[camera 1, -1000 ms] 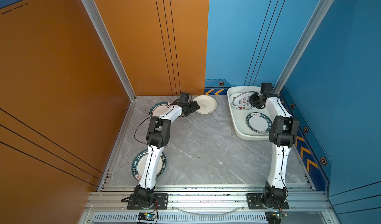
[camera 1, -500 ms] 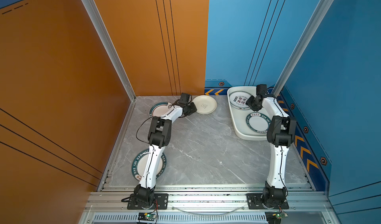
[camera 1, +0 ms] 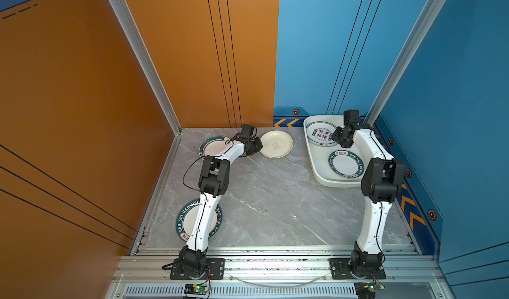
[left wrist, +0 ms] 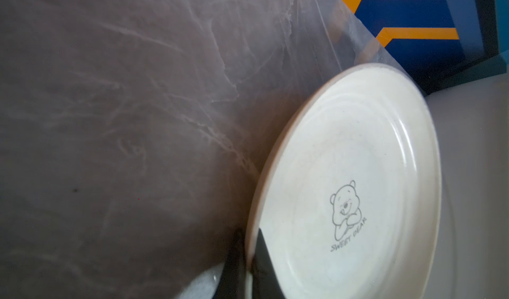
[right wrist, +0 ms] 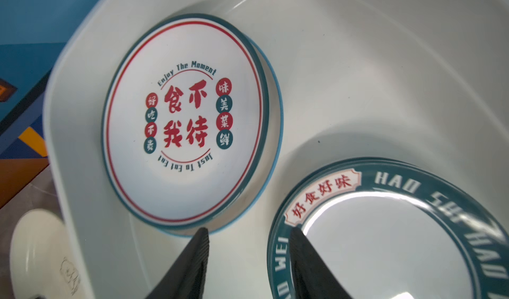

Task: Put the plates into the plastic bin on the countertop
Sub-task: 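Tilt up the cream Sweet Bear plate with left gripper while right gripper rises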

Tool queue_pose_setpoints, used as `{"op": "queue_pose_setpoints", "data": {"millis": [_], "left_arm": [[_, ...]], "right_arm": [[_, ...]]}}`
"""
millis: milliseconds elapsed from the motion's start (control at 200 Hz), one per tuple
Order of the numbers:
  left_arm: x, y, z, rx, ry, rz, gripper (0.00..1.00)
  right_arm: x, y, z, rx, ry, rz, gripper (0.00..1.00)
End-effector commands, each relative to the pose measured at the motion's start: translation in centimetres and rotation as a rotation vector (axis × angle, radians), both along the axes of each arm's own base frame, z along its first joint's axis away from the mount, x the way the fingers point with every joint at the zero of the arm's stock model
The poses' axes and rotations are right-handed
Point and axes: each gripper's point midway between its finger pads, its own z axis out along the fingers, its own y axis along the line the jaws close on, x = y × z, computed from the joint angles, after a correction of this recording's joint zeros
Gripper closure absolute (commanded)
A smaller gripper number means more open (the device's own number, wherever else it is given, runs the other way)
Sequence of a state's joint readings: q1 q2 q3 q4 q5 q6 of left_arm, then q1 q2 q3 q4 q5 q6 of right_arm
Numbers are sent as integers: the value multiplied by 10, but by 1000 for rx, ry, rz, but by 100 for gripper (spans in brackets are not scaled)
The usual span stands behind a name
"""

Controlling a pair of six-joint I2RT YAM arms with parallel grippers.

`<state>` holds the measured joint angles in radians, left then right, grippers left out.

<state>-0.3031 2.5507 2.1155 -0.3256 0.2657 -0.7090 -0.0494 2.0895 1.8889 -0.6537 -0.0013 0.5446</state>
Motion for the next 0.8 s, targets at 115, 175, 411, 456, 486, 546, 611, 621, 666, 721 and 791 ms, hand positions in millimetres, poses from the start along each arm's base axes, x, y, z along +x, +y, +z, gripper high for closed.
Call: {"op": "queue_pose_setpoints", "data": {"millis": [115,175,411,456,486,546,611,621,666,721,791], "left_arm": [[-39,3,18,57,28,-73,100],[-49,4,33,53,5,-88,100],[-101,8,89,9,-74,-155,100],[-111,9,97,-5,-85,-166,100],[-118,10,103,-10,-92,-172,100],[-132,13,111,-16,-103,-185,100],[-147,17,120,-8,-117,-194,100],[-149,18,122,-8,-120,-194,100],[-158,22,126,-3,-125,-195,100],[-167,25,133,1,-133,-198,100],[-175,26,143,-13,-148,-206,100]], "right_arm": [[-37,42,76,91,-221,171,39],[-47,63,82,165,-242,248,36],[-94,169,85,375,-229,555,25],[-103,184,81,383,-212,587,25],[-108,193,78,390,-201,601,24],[-117,208,73,407,-181,629,24],[-125,224,67,420,-160,661,24],[-126,225,67,421,-157,664,24],[-131,233,64,423,-145,681,24],[-136,243,62,431,-139,703,24],[-141,256,62,451,-135,735,24]]}}
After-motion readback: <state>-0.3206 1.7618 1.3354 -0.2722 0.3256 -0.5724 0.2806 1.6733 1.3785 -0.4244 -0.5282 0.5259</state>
